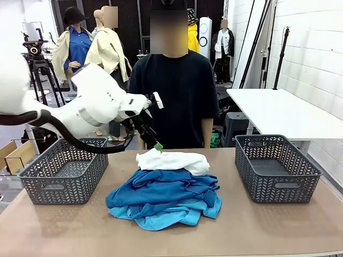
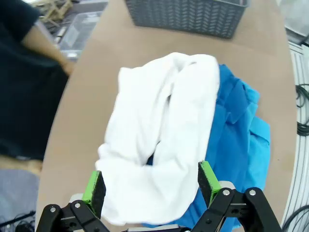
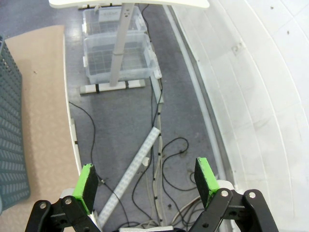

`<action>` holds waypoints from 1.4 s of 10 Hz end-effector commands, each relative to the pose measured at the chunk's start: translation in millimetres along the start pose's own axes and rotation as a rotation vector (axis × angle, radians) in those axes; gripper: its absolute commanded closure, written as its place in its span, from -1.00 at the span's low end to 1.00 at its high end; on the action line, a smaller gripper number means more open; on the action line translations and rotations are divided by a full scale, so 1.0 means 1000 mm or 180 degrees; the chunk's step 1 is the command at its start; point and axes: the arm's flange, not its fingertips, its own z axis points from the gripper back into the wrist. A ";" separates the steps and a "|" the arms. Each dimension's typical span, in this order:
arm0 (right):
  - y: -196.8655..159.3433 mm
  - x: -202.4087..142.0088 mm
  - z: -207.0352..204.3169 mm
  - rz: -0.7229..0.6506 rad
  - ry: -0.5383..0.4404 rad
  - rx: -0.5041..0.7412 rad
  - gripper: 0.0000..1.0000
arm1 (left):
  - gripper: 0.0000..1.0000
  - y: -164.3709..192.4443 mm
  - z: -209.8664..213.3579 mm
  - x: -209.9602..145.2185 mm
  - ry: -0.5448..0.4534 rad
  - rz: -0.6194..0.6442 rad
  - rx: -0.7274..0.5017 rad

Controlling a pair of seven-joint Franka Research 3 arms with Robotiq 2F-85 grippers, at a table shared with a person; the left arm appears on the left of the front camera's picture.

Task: Sort the tops and bottoms.
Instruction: Lift clothes from the center of the table with your left hand.

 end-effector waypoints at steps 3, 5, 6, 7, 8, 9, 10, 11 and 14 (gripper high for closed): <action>0.000 -0.001 0.000 0.0028 0.0017 0.0003 -1.00 | -1.00 0.009 -0.035 0.006 0.0151 -0.0260 -0.0504; 0.000 -0.001 0.000 0.0028 0.0017 0.0003 -1.00 | -1.00 0.007 -0.046 0.001 0.0230 -0.0237 -0.0538; 0.000 -0.001 0.000 0.0028 0.0017 0.0003 -1.00 | -1.00 0.007 -0.053 -0.002 0.0283 -0.0215 -0.0568; 0.000 -0.001 0.000 0.0028 0.0017 0.0003 -1.00 | -1.00 0.007 -0.057 -0.005 0.0327 -0.0211 -0.0540; 0.000 -0.001 0.000 0.0028 0.0017 0.0003 -1.00 | -1.00 0.006 -0.060 -0.007 0.0355 -0.0193 -0.0551; 0.000 -0.001 0.000 0.0028 0.0017 0.0003 -1.00 | -1.00 0.006 -0.062 -0.009 0.0376 -0.0163 -0.0556; 0.000 -0.001 0.000 0.0028 0.0017 0.0003 -1.00 | -0.89 0.005 -0.061 -0.010 0.0328 -0.0211 -0.0575; 0.000 -0.001 0.000 0.0028 0.0017 0.0003 -1.00 | -0.51 0.004 -0.059 -0.010 0.0313 -0.0222 -0.0587; 0.000 -0.001 0.000 0.0028 0.0017 0.0003 -1.00 | 0.65 0.004 -0.057 -0.011 0.0304 -0.0207 -0.0595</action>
